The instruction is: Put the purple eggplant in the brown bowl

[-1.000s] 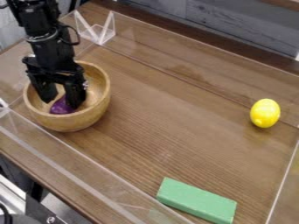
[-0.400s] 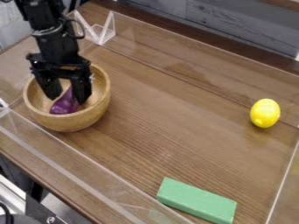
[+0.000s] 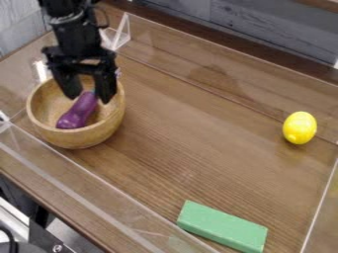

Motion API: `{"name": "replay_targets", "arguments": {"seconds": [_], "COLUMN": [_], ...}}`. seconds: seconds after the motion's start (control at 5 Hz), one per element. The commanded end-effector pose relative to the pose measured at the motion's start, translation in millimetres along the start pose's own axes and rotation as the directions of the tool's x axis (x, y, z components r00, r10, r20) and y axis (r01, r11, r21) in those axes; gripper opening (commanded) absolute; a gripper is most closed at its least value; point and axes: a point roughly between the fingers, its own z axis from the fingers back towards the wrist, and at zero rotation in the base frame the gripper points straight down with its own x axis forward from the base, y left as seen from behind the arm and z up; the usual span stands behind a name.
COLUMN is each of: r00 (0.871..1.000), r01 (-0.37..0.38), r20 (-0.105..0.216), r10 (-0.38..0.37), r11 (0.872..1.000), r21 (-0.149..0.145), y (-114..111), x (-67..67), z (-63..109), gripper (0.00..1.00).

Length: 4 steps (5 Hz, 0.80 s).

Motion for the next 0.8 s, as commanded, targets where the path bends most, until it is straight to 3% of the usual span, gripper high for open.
{"name": "replay_targets", "arguments": {"seconds": [0.0, 0.2, 0.6], "r00": [0.995, 0.991, 0.99], "r01": [0.021, 0.06, 0.011], "r20": [0.097, 0.121, 0.141], "r10": [-0.022, -0.06, -0.014], "r11": [1.0, 0.998, 1.0], "r21": [0.012, 0.001, 0.022], "y": [-15, -39, 8], "x": [25.5, 45.2, 42.4], "z": [30.5, 39.6, 44.2], "gripper": [1.0, 1.0, 1.0]}}
